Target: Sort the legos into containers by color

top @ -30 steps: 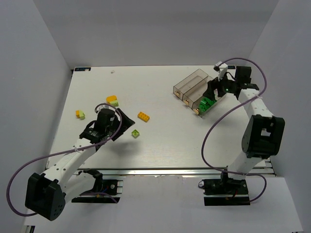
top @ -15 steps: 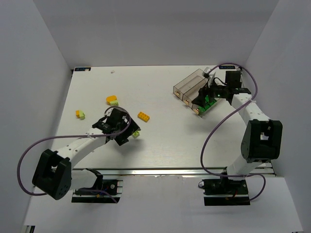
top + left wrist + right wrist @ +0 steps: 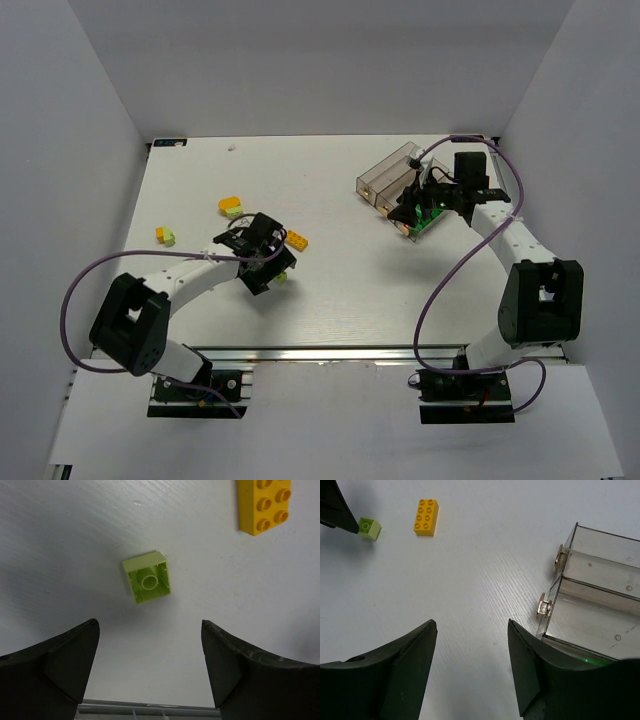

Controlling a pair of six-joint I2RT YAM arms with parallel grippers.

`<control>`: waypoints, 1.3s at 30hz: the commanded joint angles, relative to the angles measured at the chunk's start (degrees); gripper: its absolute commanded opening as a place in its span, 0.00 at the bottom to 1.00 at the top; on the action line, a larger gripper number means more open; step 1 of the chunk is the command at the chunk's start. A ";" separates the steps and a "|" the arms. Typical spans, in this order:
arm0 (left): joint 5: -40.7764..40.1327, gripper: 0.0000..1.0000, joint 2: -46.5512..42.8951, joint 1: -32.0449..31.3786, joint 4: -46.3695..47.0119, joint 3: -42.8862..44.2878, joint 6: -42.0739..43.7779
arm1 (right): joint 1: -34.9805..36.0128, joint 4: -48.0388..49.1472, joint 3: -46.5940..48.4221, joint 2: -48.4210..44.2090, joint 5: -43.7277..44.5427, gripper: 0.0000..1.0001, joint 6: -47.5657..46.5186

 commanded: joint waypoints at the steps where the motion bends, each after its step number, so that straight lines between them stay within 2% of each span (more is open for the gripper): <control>1: -2.88 0.91 2.56 -1.30 -1.98 2.76 -0.68 | 0.31 2.58 -1.19 -2.33 -0.73 0.64 1.74; 19: -7.55 0.76 13.20 -1.65 -3.21 9.87 3.09 | 0.31 2.94 -2.16 -1.89 -0.99 0.63 3.06; 26: -8.34 0.66 15.41 -1.65 -3.21 11.63 3.98 | 0.31 2.58 -2.51 -2.07 -0.64 0.63 2.88; 39: -7.90 0.39 15.50 -1.65 -2.51 11.11 4.68 | 0.31 2.58 -2.25 -2.16 -0.47 0.62 3.15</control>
